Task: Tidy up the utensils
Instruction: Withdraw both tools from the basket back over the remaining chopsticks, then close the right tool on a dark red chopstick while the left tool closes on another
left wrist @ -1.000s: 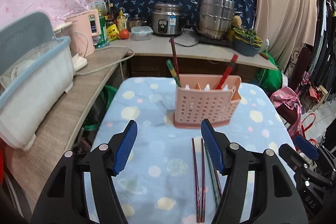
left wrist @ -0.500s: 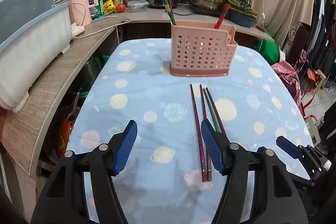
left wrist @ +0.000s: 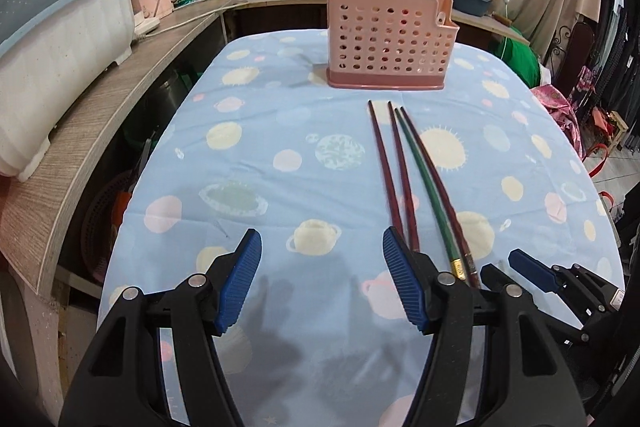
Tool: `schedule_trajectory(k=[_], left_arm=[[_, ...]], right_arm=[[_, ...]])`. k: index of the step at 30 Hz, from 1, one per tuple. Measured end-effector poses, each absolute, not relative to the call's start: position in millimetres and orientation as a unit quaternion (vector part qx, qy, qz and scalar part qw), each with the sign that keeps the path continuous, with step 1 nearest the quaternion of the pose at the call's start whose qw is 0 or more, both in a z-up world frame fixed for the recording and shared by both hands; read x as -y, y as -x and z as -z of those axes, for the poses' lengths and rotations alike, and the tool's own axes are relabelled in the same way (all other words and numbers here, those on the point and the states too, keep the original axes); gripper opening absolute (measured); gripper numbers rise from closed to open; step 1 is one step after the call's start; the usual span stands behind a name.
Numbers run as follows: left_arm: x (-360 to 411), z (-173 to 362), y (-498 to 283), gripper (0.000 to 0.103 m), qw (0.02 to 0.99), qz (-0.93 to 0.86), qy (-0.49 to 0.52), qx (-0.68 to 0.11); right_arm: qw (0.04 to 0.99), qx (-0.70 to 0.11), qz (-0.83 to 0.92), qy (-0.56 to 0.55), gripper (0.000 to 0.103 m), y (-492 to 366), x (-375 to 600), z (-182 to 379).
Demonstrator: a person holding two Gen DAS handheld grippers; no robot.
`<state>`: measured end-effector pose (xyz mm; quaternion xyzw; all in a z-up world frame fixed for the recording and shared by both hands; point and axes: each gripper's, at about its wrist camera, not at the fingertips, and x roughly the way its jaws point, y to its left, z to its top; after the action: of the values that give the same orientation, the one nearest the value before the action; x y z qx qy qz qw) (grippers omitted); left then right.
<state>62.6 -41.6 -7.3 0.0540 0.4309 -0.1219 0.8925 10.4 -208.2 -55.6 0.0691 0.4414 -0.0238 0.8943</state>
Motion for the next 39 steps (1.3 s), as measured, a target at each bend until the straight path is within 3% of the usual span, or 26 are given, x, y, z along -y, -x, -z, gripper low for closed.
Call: schedule_trajectory(k=[14,19,39], left_arm=[[40,24,-65,0.060,0.881,0.121,-0.060,-0.454],[44,29,-66,0.060,0.877,0.127,-0.063,-0.459],[81,64,-73,0.063,0.855,0.157,-0.062,-0.490]], right_arm=[[0.889,-0.454,0.012,-0.058,0.018,-18,198,67],[0.891,-0.451,0.020,-0.047,0.007,-17,200,68],[0.889,-0.452,0.014,-0.078,0.007,-5,214,69]])
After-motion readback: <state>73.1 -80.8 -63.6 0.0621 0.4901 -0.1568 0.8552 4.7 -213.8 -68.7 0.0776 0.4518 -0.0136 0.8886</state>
